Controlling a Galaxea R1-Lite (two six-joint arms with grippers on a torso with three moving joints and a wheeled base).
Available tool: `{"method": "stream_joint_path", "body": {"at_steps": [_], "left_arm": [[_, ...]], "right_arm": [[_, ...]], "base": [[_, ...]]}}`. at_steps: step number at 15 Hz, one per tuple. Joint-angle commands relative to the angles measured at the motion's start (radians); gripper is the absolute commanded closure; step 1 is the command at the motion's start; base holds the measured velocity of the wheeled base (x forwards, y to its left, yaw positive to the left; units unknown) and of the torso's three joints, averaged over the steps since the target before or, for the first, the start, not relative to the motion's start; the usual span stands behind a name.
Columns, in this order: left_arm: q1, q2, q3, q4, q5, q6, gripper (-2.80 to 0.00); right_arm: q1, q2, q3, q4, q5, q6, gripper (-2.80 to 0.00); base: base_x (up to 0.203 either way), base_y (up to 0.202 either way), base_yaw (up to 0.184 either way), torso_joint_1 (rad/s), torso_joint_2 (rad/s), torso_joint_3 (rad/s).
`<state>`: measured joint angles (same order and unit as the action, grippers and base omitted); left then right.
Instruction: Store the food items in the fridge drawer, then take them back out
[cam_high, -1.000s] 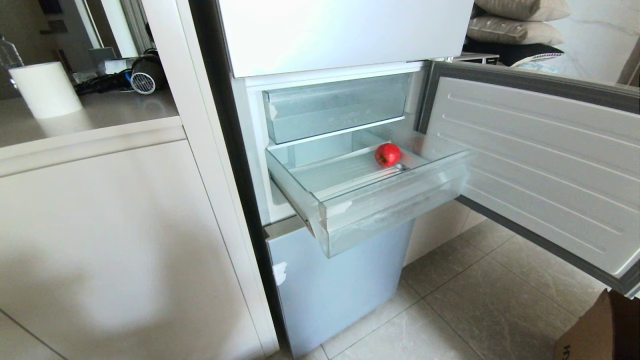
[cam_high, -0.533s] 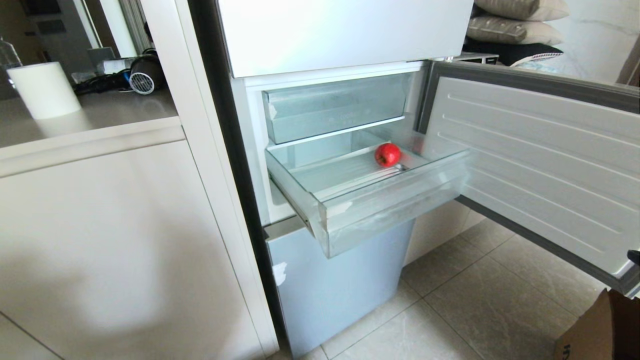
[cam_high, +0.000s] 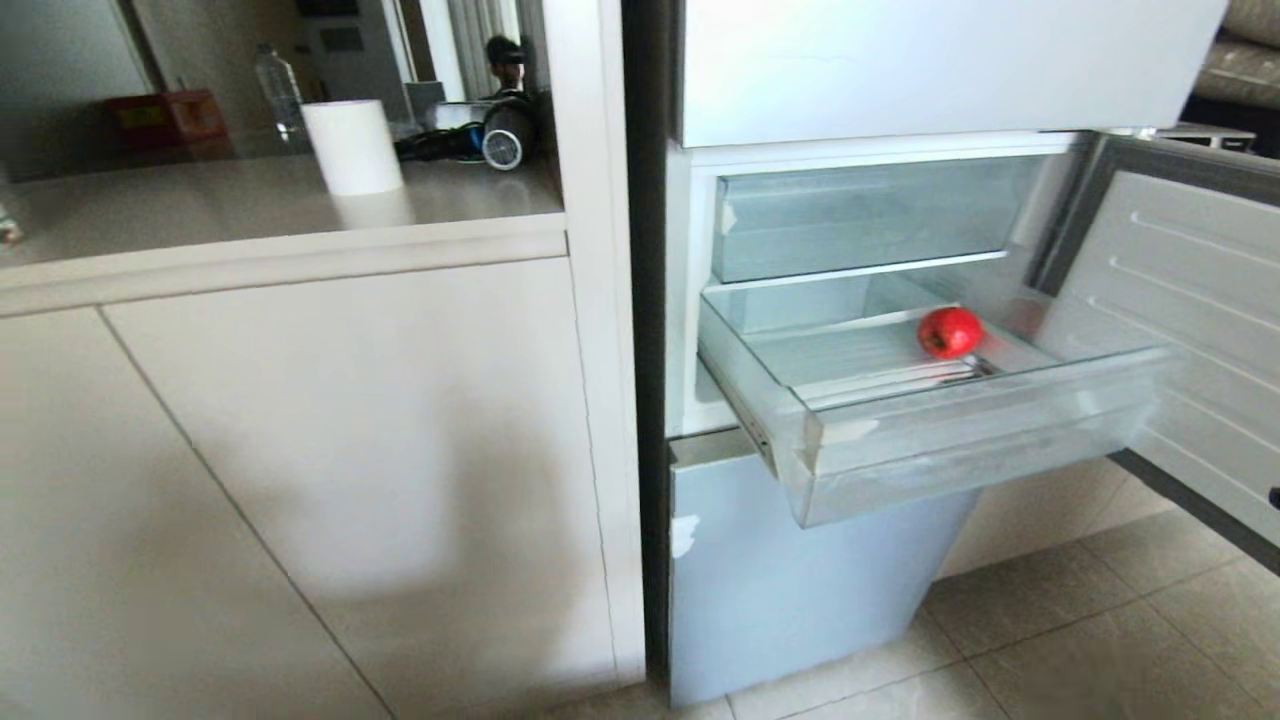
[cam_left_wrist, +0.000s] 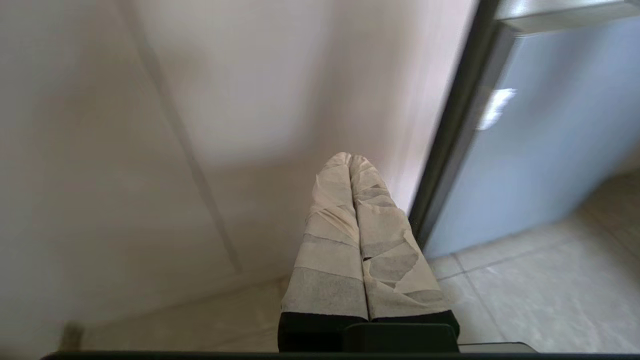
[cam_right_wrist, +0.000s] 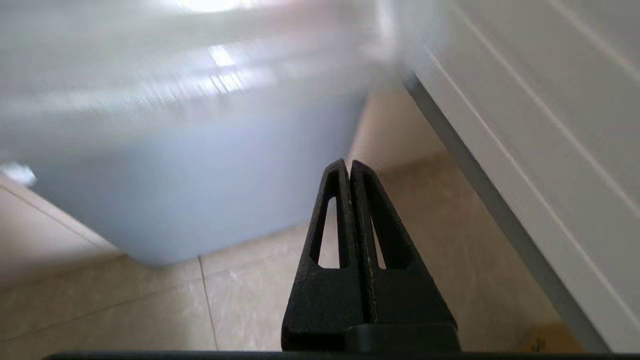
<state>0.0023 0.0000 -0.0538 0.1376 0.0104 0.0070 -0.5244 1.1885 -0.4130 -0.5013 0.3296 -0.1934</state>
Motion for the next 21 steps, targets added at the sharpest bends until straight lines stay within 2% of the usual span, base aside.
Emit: {"method": "stream_joint_path", "body": {"at_steps": [1,3,6,12,17,21], "left_arm": [[0.001,0.002,0.0,0.0,0.0,0.001,0.0],[0.001,0.002,0.0,0.0,0.0,0.001,0.0],[0.001,0.002,0.0,0.001,0.0,0.001,0.0],[0.001,0.002,0.0,0.0,0.0,-0.001,0.0],[0.001,0.002,0.0,0.0,0.0,-0.001,0.0],[0.001,0.002,0.0,0.002,0.0,-0.001,0.0]], "right_arm": [[-0.03,0.05,-0.059,-0.003,-0.024,-0.001,0.0],[-0.064,0.106,-0.129,-0.003,-0.031,0.0,0.0],[-0.07,0.2,-0.235,-0.003,-0.031,0.003,0.0],[-0.071,0.42,-0.524,0.023,-0.062,0.003,0.0],[-0.068,0.593,-0.843,0.281,-0.072,0.028,0.0],[-0.05,0.725,-1.052,0.438,-0.072,0.059,0.0]], "base": [[0.003,-0.005,0.177,0.0,0.0,0.007],[0.0,-0.008,0.175,-0.001,0.0,-0.001],[0.001,-0.007,0.15,0.004,0.0,0.002],[0.0,0.0,0.013,0.0,0.0,0.0],[0.0,0.0,0.0,0.0,0.0,0.0],[0.0,0.0,0.0,0.0,0.0,0.0]]}}
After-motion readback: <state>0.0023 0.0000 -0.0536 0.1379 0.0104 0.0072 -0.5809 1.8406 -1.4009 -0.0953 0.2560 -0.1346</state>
